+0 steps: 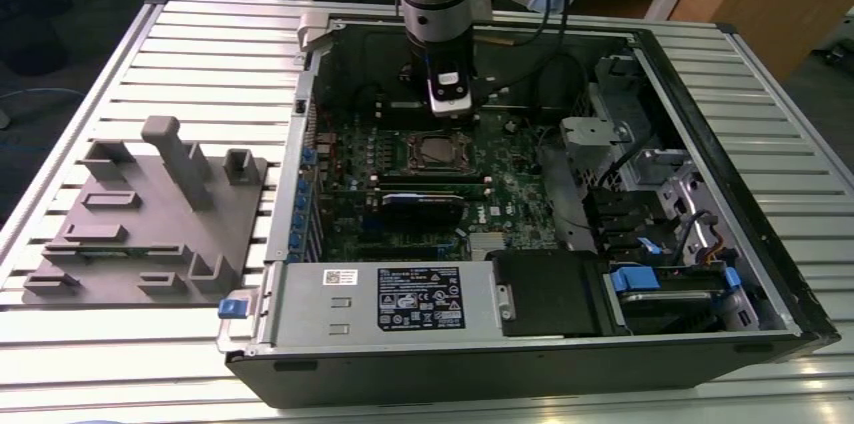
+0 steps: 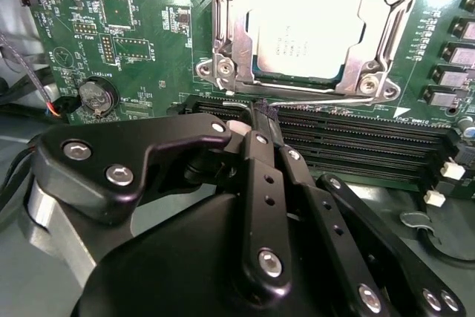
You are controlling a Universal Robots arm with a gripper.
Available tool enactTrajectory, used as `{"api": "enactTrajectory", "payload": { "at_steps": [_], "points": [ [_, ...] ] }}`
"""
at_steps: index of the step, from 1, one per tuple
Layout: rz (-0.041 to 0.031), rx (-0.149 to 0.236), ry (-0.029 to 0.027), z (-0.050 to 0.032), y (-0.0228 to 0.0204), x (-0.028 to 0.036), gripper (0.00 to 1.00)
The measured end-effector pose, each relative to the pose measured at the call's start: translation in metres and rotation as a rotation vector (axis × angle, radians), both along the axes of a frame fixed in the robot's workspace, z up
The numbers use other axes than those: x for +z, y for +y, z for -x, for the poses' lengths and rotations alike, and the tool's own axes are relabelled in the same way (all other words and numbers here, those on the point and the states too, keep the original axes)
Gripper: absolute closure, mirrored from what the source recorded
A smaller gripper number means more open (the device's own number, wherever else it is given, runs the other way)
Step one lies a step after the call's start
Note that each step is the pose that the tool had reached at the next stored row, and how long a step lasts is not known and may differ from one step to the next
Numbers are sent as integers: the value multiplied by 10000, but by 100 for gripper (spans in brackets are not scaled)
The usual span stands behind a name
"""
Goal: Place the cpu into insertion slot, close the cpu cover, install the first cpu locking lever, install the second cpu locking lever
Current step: 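Install the first cpu locking lever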
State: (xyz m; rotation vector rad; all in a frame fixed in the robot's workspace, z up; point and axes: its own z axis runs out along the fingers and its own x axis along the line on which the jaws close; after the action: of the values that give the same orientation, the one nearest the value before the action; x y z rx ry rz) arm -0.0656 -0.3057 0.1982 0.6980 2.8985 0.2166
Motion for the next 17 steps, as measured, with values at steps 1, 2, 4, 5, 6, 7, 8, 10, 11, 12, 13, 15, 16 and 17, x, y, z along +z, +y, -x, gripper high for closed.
{"api": "enactTrajectory", "payload": {
  "at_steps": [1,2,4,5,6,7,8,10,11,12,13,15,16,17],
  "points": [
    [0,1,-1,0,0,0,89],
    [-1,1,-1,0,0,0,89],
    [1,0,-2,0,-1,-1,89],
    [3,0,-3,1,-2,-3,89],
    [7,-1,-2,1,-3,-4,89],
    [13,-1,-1,0,-4,-6,89],
    [18,-1,-2,0,-4,-8,89],
    [48,2,-1,-1,-5,-13,89],
    [75,1,-1,0,-5,-16,89],
    [108,0,0,0,-5,-19,89],
    [143,0,1,1,-6,-22,89],
    [201,0,1,0,-6,-28,89],
    [225,-1,-6,-1,-6,-34,89],
    [260,0,-4,-1,-6,-37,89]
  ]
}}
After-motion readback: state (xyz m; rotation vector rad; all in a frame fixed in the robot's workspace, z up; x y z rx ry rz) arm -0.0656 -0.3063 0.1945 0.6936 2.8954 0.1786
